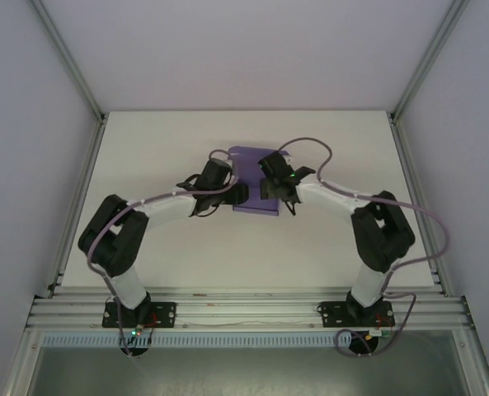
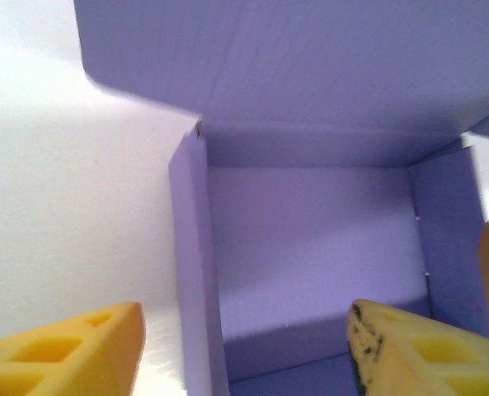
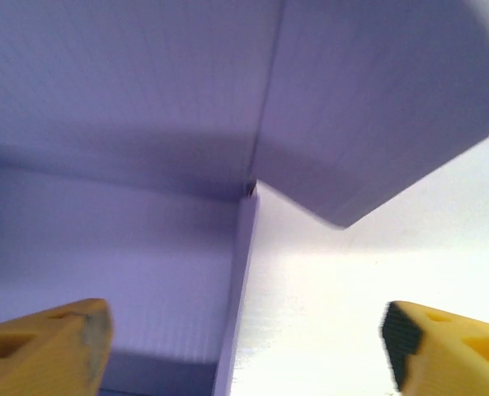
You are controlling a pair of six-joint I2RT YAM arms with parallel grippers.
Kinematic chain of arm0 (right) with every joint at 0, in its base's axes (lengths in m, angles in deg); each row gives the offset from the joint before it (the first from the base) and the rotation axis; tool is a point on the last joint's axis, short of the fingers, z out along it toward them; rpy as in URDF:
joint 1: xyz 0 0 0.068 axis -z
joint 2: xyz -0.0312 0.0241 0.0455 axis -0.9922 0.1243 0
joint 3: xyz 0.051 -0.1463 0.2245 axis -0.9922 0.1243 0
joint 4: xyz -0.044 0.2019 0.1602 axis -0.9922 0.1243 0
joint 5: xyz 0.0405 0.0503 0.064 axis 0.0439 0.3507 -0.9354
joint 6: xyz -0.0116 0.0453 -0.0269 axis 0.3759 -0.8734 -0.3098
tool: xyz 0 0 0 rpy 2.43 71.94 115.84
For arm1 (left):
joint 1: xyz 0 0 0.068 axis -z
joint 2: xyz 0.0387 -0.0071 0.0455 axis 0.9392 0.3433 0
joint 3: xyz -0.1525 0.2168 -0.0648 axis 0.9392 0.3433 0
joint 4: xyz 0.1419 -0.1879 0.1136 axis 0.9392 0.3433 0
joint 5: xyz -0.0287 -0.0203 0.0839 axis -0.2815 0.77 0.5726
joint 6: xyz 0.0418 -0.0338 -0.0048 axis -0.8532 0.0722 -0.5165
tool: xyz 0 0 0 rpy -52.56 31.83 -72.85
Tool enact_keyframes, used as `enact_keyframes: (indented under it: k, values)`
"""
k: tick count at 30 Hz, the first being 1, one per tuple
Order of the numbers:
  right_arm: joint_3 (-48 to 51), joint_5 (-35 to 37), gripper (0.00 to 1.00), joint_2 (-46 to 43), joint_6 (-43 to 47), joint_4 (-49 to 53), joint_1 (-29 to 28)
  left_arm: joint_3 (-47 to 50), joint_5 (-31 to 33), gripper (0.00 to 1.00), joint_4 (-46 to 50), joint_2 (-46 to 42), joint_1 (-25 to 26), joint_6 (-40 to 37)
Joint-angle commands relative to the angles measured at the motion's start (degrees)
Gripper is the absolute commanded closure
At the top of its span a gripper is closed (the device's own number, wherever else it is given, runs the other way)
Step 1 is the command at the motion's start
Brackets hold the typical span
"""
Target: Assemble paper box
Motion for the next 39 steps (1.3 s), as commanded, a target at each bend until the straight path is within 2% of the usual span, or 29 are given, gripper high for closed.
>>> enact_keyframes:
  k: [1, 3, 6, 9, 13, 16, 19, 21, 24, 26, 30, 32, 34, 36, 38, 39]
  values:
    - [2.3, -1.8, 0.00, -5.8, 3.7, -2.7, 2.3, 0.4, 5.4, 0.15, 3.5, -5.9, 0.1, -4.1]
    - [4.5, -4.6, 0.00, -9.1, 8.6, -5.8, 3.7, 0.1, 6.8, 0.00, 4.0, -8.4, -0.6, -6.8]
    - [5.5, -12.4, 0.00, -12.2, 19.4, -8.1, 6.8, -2.2, 6.4, 0.00, 5.6, -9.4, -3.2, -12.1]
    - [3.6, -24.6, 0.00, -12.0, 31.2, -7.0, 10.9, -5.9, -2.6, 0.00, 5.8, -7.8, -8.1, -20.6]
    - [-4.5, -31.2, 0.02, -6.6, 40.9, -0.4, 14.8, -15.0, -13.5, 0.00, 11.4, -1.5, -12.0, -34.6]
    - [-11.6, -32.0, 0.08, -0.8, 44.7, 5.8, 16.9, -22.2, -16.2, 0.00, 17.4, 3.4, -12.0, -44.5]
    - [-17.2, -35.2, 0.20, 4.4, 47.9, 11.2, 18.6, -29.4, -16.6, 0.00, 23.1, 8.6, -12.1, -51.2]
    - [-20.2, -36.7, 0.31, 7.2, 49.7, 14.3, 19.1, -35.6, -16.4, 0.01, 28.3, 12.7, -12.2, -54.1]
    - [-22.4, -37.6, 0.49, 9.3, 51.2, 17.1, 19.4, -43.9, -18.8, 0.12, 35.4, 18.3, -12.2, -57.3]
    - [-22.7, -37.5, 0.63, 9.8, 51.0, 16.9, 19.5, -49.1, -20.3, 0.23, 40.3, 21.6, -12.1, -58.8]
    - [-23.2, -37.5, 0.74, 9.9, 50.1, 16.8, 19.5, -53.3, -22.4, 0.56, 44.8, 24.2, -12.1, -60.8]
    - [-23.5, -37.3, 0.83, 10.0, 49.8, 16.9, 19.4, -53.3, -22.3, 0.75, 45.2, 24.2, -12.0, -61.3]
    - [-23.9, -37.5, 0.87, 10.1, 49.8, 17.3, 19.5, -52.8, -22.0, 0.85, 45.1, 23.9, -12.0, -61.2]
    - [-24.1, -37.3, 0.89, 10.2, 49.5, 17.3, 19.4, -51.7, -22.1, 0.88, 44.1, 23.4, -12.0, -61.0]
    - [-24.1, -37.0, 0.91, 10.2, 48.5, 16.5, 19.4, -50.8, -21.4, 1.00, 42.9, 22.9, -12.0, -60.0]
    - [-24.1, -37.0, 0.92, 10.1, 47.9, 16.1, 19.4, -50.4, -20.2, 1.00, 42.0, 22.7, -11.9, -58.9]
